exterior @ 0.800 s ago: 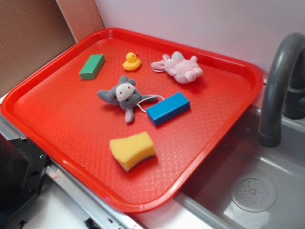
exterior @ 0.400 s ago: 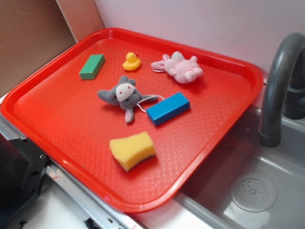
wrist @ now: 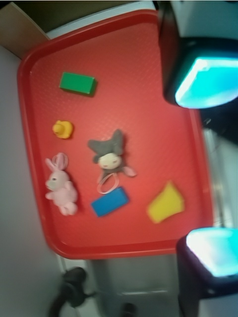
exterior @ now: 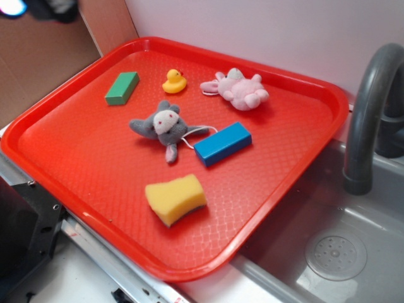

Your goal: Grab the pink bunny.

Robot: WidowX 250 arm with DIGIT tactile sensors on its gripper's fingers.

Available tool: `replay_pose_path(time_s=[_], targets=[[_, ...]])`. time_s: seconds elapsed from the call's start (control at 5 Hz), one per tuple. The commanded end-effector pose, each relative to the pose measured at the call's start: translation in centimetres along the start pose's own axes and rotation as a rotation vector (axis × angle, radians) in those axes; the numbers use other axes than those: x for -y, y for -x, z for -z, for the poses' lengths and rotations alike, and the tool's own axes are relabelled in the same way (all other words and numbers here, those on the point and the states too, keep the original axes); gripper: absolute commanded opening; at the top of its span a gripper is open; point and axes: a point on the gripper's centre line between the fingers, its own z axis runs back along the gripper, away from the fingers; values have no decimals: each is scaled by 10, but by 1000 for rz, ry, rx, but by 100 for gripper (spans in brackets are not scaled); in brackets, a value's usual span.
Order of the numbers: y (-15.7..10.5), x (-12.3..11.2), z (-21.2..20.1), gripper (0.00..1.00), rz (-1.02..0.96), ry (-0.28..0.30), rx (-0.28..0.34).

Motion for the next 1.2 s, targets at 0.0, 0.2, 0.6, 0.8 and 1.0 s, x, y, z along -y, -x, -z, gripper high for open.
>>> replay_pose_path(time_s=[0.0,0.2,0.6,0.8,1.0], targets=[[-47,36,14,100,-319,-41,235],[-74,41,40,100,-470,-99,278],[-107,35,105,100,-557,-182,296],[-126,24,130,100,-576,-201,304],[-144,20,159,100,-561,-217,322]])
